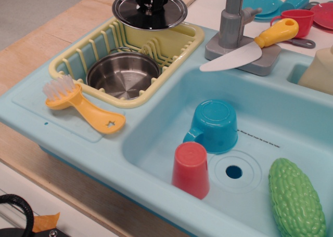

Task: Take lid off pot or pan

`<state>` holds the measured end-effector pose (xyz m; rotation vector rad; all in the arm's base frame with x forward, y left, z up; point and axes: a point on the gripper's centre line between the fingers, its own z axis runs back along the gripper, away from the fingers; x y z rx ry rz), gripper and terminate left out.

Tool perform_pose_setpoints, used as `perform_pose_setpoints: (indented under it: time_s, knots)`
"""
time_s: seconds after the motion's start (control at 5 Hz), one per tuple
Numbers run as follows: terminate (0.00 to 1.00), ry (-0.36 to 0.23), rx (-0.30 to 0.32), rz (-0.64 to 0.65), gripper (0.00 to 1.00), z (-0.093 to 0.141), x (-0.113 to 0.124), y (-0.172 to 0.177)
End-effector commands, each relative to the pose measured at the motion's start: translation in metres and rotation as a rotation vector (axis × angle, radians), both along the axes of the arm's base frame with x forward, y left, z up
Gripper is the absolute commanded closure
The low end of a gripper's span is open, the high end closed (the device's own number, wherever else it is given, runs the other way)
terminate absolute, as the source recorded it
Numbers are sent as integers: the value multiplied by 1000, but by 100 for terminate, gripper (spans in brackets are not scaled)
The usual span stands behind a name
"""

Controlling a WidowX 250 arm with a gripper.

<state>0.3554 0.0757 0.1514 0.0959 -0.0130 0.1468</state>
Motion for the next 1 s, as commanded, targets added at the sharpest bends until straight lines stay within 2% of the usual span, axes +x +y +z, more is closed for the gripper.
perform_pose_setpoints:
  time_s: [0.0,0.2,0.4,0.6,0.8]
  knots:
    - [0,-41,-22,-38,100,6,13,2]
    - [0,-24,-48,-57,100,-3,13,6]
    - [0,-2,-95,-87,0,-7,14,7]
    - [0,-2,-95,-87,0,-7,14,7]
    - [100,-2,-95,-87,0,-7,14,7]
